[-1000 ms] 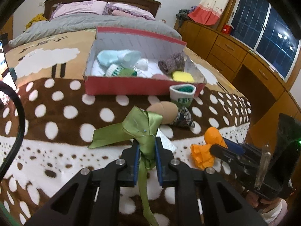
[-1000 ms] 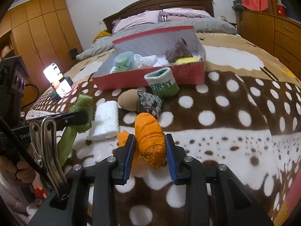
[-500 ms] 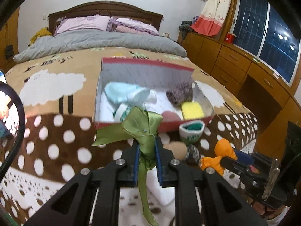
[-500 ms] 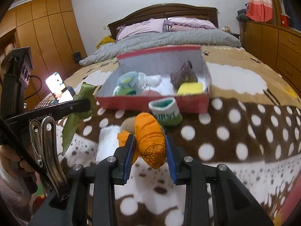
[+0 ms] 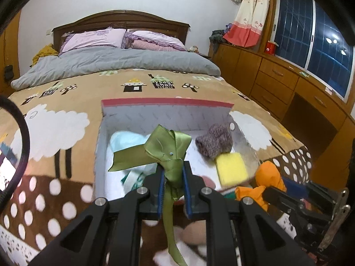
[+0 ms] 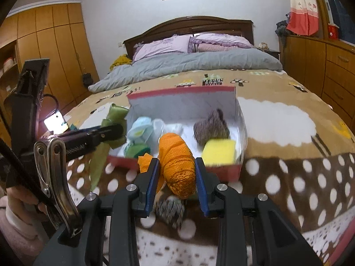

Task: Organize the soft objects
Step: 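Carry the green ribbon with the left gripper while the right carries the orange cloth into the box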

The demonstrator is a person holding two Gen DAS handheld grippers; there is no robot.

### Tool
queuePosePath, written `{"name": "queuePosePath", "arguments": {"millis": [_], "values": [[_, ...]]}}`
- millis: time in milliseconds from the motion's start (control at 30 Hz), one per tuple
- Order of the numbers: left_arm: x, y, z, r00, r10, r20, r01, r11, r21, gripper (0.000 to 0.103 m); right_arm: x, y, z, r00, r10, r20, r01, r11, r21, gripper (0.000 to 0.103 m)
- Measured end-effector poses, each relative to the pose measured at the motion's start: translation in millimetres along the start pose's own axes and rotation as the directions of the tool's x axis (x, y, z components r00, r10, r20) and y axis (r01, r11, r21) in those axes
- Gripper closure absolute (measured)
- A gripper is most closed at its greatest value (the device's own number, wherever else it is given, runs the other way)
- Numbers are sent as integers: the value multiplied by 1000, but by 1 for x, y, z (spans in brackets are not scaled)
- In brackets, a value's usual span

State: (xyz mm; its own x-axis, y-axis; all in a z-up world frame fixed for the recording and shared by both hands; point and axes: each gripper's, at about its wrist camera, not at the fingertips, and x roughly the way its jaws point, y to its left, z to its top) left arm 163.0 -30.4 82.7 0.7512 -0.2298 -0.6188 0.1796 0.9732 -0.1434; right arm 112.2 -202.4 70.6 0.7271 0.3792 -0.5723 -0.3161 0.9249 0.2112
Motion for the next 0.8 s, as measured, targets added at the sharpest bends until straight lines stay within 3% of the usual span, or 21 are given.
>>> {"name": "queuePosePath", "arguments": {"millis": [233,800], "values": [[36,-6,16,1000,-9,1,9,1000,6,88,23,-5,17,1000,3,23,-4,1000,24,70],[99,-2,16,997,-8,-76,6,1000,-14,88,80,-17,23,999,-29,-29,29,999,25,70]]}}
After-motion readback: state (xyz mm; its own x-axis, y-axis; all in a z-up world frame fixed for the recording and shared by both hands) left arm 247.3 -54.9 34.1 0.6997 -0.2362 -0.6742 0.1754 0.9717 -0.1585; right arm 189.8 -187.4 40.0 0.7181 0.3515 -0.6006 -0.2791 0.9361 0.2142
